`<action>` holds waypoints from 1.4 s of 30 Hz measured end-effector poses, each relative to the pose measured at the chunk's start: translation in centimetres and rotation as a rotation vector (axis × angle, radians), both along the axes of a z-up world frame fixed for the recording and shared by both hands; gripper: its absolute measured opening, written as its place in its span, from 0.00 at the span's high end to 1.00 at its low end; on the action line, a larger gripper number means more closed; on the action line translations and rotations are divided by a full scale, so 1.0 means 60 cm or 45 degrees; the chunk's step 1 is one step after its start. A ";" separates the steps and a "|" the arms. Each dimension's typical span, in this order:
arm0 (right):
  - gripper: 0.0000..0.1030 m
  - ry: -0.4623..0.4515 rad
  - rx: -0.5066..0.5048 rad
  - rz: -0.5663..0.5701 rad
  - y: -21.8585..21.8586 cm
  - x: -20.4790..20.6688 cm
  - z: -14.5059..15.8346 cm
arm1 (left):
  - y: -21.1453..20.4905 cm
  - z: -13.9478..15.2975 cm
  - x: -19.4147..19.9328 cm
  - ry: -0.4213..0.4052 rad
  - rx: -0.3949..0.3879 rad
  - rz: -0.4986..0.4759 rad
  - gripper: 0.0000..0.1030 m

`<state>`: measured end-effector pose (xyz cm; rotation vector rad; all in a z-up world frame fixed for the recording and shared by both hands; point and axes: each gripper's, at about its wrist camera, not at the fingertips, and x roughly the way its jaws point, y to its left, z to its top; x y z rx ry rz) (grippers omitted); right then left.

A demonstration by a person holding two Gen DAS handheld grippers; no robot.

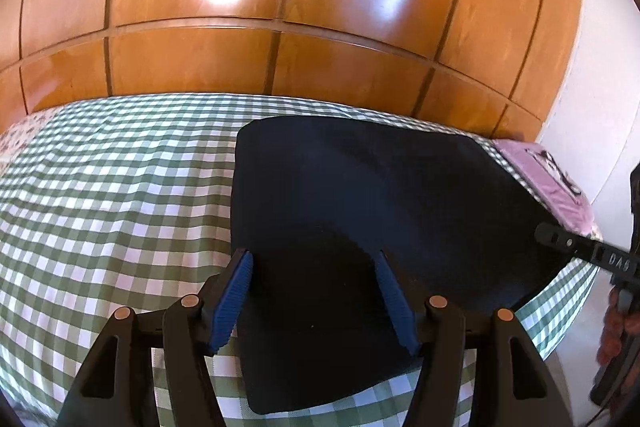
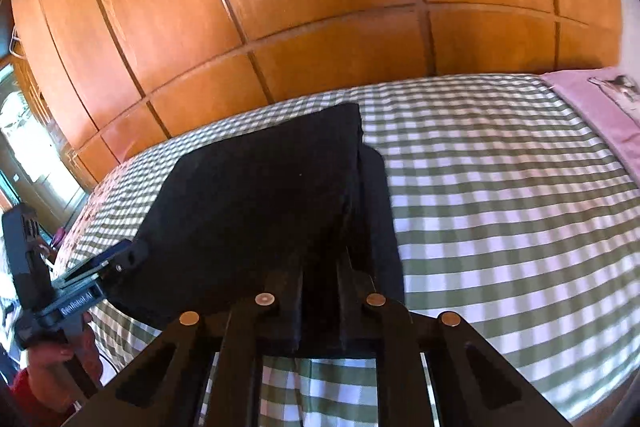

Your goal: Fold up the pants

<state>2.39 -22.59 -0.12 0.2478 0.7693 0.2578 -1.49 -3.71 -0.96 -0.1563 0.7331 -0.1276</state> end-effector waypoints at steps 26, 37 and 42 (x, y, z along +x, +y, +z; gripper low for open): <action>0.68 0.037 -0.181 0.150 0.101 0.183 0.012 | -0.062 0.013 0.198 0.173 0.292 -0.169 0.62; 1.00 0.005 -0.092 -0.034 0.040 0.197 -0.057 | -0.048 -0.031 0.248 0.167 0.283 -0.135 0.59; 1.00 -0.035 -0.101 -0.033 0.051 0.202 -0.053 | -0.047 -0.016 0.225 0.131 0.311 -0.100 0.59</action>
